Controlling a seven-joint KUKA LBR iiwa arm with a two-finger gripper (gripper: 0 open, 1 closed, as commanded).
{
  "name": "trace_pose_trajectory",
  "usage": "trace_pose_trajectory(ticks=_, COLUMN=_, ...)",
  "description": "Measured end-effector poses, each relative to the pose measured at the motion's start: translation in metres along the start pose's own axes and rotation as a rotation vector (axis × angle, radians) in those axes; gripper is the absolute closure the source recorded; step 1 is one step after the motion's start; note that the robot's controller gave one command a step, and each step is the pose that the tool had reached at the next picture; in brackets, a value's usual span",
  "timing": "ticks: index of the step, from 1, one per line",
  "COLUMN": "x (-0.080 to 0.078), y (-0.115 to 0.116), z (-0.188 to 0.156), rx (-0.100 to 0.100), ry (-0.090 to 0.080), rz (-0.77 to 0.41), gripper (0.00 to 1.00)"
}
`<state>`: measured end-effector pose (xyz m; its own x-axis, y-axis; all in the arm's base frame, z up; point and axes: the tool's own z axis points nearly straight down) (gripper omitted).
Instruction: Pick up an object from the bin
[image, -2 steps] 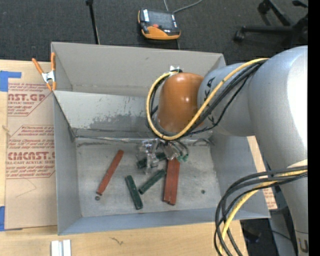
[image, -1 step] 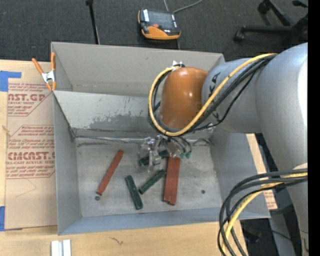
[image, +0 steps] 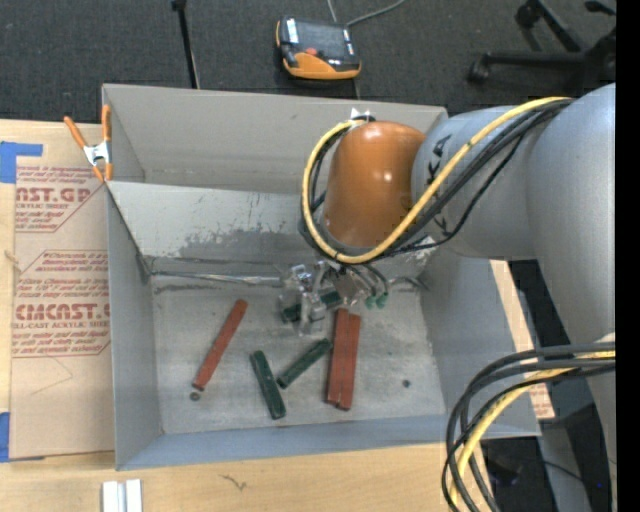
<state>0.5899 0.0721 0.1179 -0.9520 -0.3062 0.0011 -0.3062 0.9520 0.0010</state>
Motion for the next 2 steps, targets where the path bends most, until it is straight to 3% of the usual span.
trace_pose_trajectory(ticks=2, x=-0.001, y=0.000, z=-0.029, rx=0.002, ry=-0.005, rz=0.000, gripper=1.00)
